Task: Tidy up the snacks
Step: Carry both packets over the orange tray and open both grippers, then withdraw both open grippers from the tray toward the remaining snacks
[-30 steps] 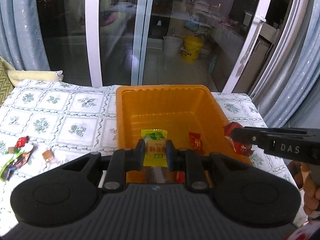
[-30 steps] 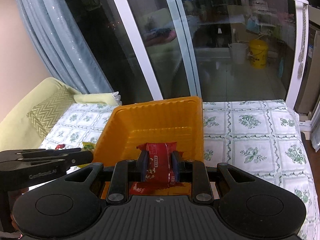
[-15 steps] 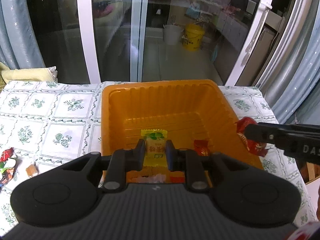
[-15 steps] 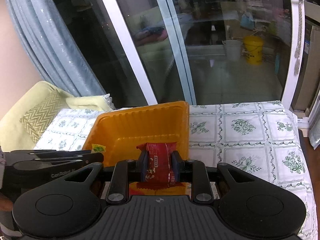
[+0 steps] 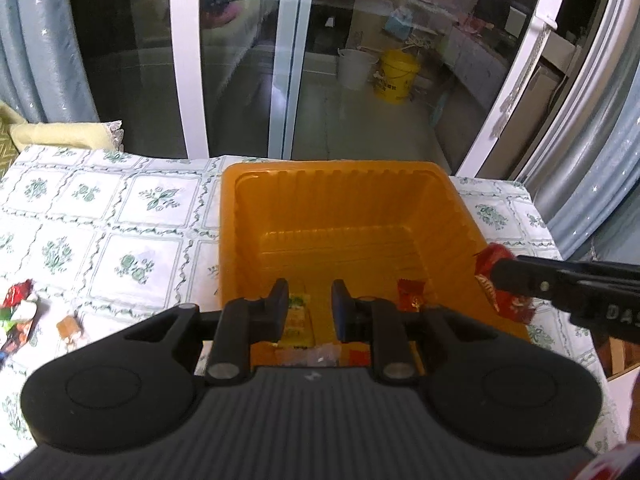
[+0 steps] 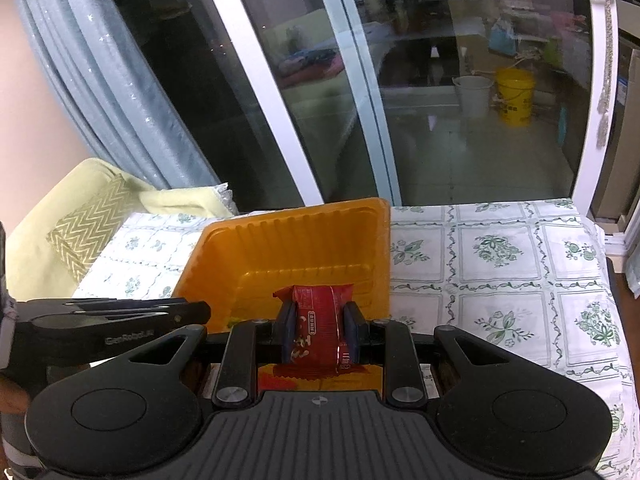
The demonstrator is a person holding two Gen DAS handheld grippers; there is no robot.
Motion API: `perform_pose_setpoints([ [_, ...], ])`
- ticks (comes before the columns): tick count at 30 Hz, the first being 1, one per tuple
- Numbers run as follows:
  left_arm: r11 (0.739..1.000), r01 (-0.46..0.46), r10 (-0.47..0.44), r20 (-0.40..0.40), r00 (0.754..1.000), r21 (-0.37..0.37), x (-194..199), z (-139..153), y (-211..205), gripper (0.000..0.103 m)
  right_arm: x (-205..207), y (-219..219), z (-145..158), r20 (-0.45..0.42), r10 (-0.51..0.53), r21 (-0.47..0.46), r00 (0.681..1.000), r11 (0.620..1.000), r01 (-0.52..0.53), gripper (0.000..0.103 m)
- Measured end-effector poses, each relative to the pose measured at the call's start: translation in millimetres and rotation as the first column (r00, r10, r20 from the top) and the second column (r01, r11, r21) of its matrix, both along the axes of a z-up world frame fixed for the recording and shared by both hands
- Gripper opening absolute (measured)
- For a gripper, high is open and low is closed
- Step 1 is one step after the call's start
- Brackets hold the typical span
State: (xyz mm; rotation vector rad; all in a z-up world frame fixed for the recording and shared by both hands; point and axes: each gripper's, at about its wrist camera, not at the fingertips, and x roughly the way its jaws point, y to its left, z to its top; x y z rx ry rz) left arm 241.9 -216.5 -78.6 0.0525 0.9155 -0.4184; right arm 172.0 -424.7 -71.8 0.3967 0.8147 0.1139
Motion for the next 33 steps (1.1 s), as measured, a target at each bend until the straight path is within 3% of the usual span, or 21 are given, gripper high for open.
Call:
perform_pose_setpoints([
  [15, 0.993, -0.116, 0.116, -0.032, 0.993, 0.004, -27, 12, 44, 0.02, 17, 28, -13, -0.023, 0.096, 0.004, 0.995, 0.995, -0.096, 0.026],
  [20, 0.988, -0.152, 0.153, -0.033, 0.988, 0.014, -34, 15, 53, 0.02, 27, 31, -14, 0.0, 0.067, 0.026, 0.998, 0.997, -0.067, 0.026],
  [21, 0.987, -0.159, 0.159, -0.031, 0.987, 0.017, -35, 17, 55, 0.02, 29, 31, -15, -0.009, 0.059, 0.034, 0.998, 0.998, -0.058, 0.028],
  [24, 0.984, -0.177, 0.178, -0.028, 0.984, 0.024, -38, 20, 59, 0.02, 29, 30, -16, -0.02, 0.049, 0.055, 0.999, 0.997, -0.048, 0.055],
  [25, 0.983, -0.184, 0.185, -0.028, 0.982, 0.024, -39, 22, 60, 0.02, 26, 29, -15, -0.014, 0.042, 0.055, 0.999, 0.998, -0.041, 0.058],
  [33, 0.976, -0.215, 0.216, -0.033, 0.976, 0.025, -51, 30, 62, 0.022, 8, 28, -11, -0.027, 0.064, 0.058, 0.998, 0.996, -0.062, 0.061],
])
